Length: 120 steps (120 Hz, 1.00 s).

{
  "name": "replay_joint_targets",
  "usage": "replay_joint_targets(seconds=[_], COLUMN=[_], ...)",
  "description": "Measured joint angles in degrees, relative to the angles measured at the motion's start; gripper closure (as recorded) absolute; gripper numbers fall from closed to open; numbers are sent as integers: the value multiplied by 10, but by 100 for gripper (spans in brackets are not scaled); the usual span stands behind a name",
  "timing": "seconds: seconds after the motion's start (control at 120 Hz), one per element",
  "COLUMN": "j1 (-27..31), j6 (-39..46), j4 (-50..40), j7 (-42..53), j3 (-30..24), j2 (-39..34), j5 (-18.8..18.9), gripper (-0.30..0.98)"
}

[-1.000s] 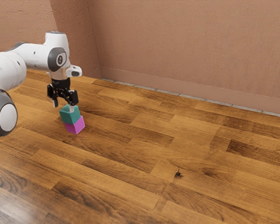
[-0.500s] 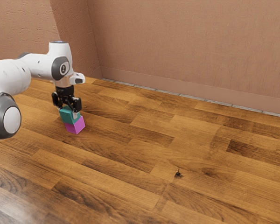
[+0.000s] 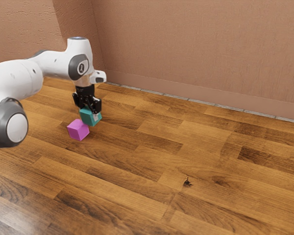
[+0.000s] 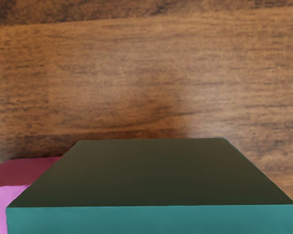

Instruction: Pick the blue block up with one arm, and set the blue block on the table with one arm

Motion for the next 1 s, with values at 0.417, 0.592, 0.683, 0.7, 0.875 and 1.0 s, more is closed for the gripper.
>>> replay_joint_targets(seconds=[0.417,0.592,0.683,0.7,0.875,1.0], j1=[-13,-13,-13,-13,-26,-42], j6=[22,25,19,17,-12,-45], j4=[9,16,22,23,41,14], j7=[-4,-3,-2,-2,-1,0], j3=[-25,-25,-24,-24,-24,-20], j2=[58,63,53,51,8,-85], j5=[1,1,8,10,24,32], gripper=[28,14,9,8,4,2])
